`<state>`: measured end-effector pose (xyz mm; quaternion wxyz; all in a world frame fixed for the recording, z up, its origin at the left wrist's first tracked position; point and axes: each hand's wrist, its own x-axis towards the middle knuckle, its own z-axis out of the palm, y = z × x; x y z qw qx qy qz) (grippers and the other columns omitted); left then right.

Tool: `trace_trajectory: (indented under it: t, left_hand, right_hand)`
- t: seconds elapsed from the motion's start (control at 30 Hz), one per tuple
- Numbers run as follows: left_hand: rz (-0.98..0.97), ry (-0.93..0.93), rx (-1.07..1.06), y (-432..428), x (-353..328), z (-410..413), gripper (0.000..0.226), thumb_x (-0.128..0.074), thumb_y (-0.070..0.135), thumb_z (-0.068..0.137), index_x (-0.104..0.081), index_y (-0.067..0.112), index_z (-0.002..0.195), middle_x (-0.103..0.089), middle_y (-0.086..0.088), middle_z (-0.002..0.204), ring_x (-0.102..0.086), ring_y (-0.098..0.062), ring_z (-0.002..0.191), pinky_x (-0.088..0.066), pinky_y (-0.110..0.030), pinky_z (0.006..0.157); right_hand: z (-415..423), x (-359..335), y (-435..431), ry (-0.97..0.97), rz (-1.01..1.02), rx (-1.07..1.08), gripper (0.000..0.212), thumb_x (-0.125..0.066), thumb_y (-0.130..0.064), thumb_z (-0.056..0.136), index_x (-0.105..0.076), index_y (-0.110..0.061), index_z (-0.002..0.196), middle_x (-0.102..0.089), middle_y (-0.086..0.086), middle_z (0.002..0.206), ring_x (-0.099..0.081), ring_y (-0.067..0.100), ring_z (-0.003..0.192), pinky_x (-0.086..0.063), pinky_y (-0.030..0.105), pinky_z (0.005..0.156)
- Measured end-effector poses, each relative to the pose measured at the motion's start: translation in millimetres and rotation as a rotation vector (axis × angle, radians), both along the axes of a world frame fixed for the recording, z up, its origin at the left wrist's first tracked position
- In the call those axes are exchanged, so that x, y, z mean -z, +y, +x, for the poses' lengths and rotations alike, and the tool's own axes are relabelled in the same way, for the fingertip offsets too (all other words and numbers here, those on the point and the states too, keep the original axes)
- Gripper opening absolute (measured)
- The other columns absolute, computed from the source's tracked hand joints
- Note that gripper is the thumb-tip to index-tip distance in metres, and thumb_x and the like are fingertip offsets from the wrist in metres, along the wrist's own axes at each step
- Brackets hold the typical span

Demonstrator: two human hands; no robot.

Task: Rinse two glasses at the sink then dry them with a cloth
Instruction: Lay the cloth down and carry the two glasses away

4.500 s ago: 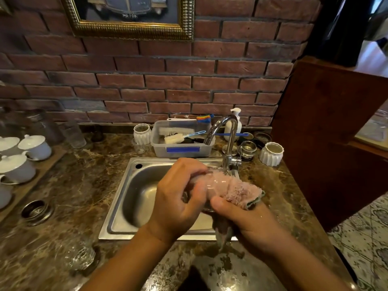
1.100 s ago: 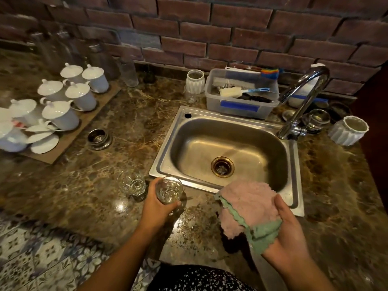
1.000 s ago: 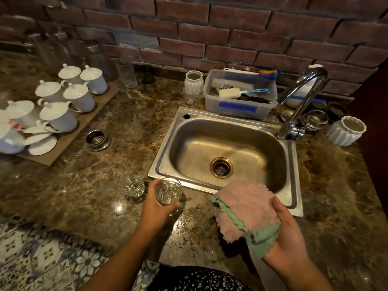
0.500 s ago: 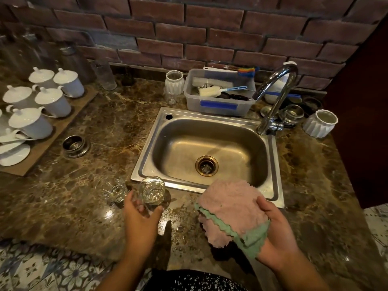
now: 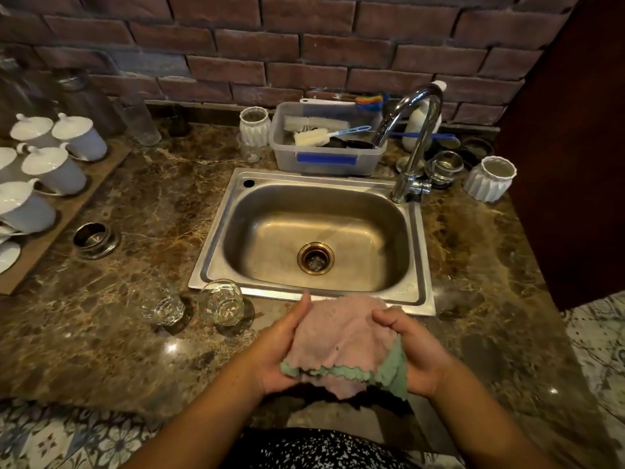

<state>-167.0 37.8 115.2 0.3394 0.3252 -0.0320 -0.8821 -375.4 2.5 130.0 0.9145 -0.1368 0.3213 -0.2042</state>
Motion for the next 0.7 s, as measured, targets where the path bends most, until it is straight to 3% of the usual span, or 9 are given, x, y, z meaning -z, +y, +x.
trace_trajectory:
  t: [0.1, 0.2, 0.3, 0.37, 0.5, 0.57, 0.63, 0.7]
  left_hand:
    - [-0.033, -0.195, -0.068, 6, 11, -8, 0.054, -0.066, 0.027, 0.093, -0.055, -0.003, 0.136, -0.063, -0.031, 0.129, -0.067, -0.041, 0.111, -0.055, -0.050, 0.097]
    - [-0.015, -0.385, -0.125, 9, 28, -16, 0.035, -0.062, 0.012, 0.091, -0.063, -0.003, 0.123, -0.070, -0.028, 0.118, -0.071, -0.037, 0.103, -0.057, -0.049, 0.094]
    - [-0.079, -0.617, -0.074, 11, 51, -15, 0.021, -0.058, -0.002, 0.095, -0.067, -0.002, 0.115, -0.074, -0.024, 0.110, -0.074, -0.031, 0.094, -0.061, -0.041, 0.084]
    - [-0.130, -0.807, -0.001, 12, 63, -11, 0.016, -0.064, -0.003, 0.092, -0.070, 0.002, 0.106, -0.077, -0.020, 0.100, -0.075, -0.029, 0.087, -0.061, -0.040, 0.078]
    - [-0.412, -1.363, 0.240, 9, 81, -4, 0.013, -0.076, 0.010, 0.086, -0.067, 0.012, 0.094, -0.071, -0.004, 0.081, -0.068, -0.026, 0.078, -0.057, -0.044, 0.077]
    - [-0.532, -1.520, 0.297, 10, 81, -6, 0.021, -0.075, 0.017, 0.088, -0.063, 0.015, 0.105, -0.067, 0.000, 0.088, -0.064, -0.019, 0.081, -0.056, -0.038, 0.078]
    - [-0.602, -1.613, 0.308, 13, 81, -7, 0.043, -0.075, 0.023, 0.088, -0.056, 0.015, 0.126, -0.062, -0.002, 0.114, -0.059, -0.015, 0.101, -0.051, -0.032, 0.091]
    - [-0.710, -1.736, 0.330, 16, 82, -4, 0.063, -0.075, 0.028, 0.088, -0.044, 0.015, 0.142, -0.045, -0.006, 0.138, -0.047, -0.019, 0.123, -0.042, -0.032, 0.106]
  right_hand:
    - [-9, 17, 1, 0.098, 0.066, 0.035, 0.073, -0.092, -0.025, 0.060, -0.067, 0.003, 0.123, -0.065, 0.031, 0.123, -0.068, 0.041, 0.107, -0.059, 0.048, 0.086]
    - [-13, 39, 6, 0.306, 0.130, 0.101, 0.052, -0.070, -0.027, 0.084, -0.063, -0.002, 0.130, -0.064, 0.030, 0.124, -0.064, 0.041, 0.111, -0.049, 0.054, 0.100]
    - [-21, 66, 12, 0.499, 0.177, 0.179, 0.033, -0.058, -0.012, 0.094, -0.062, 0.000, 0.125, -0.070, 0.028, 0.112, -0.068, 0.038, 0.100, -0.055, 0.052, 0.089]
    - [-26, 80, 16, 0.616, 0.097, 0.194, 0.022, -0.055, 0.000, 0.095, -0.066, -0.001, 0.114, -0.075, 0.022, 0.098, -0.073, 0.033, 0.085, -0.061, 0.047, 0.078]
    - [-32, 84, 18, 0.897, -0.133, 0.147, 0.017, -0.057, 0.007, 0.092, -0.070, -0.004, 0.091, -0.071, 0.021, 0.090, -0.067, 0.031, 0.082, -0.057, 0.047, 0.084]
    - [-35, 84, 16, 0.946, -0.188, 0.121, 0.014, -0.057, 0.004, 0.092, -0.067, -0.005, 0.091, -0.066, 0.022, 0.088, -0.063, 0.031, 0.080, -0.056, 0.044, 0.078]
    - [-38, 86, 15, 1.010, -0.257, 0.125, 0.012, -0.058, -0.001, 0.092, -0.066, -0.008, 0.099, -0.070, 0.015, 0.088, -0.066, 0.029, 0.079, -0.054, 0.039, 0.073]
    - [-40, 82, 16, 1.205, -0.485, 0.048, 0.019, -0.061, -0.010, 0.092, -0.066, -0.015, 0.109, -0.072, 0.003, 0.095, -0.068, 0.021, 0.085, -0.055, 0.035, 0.078]
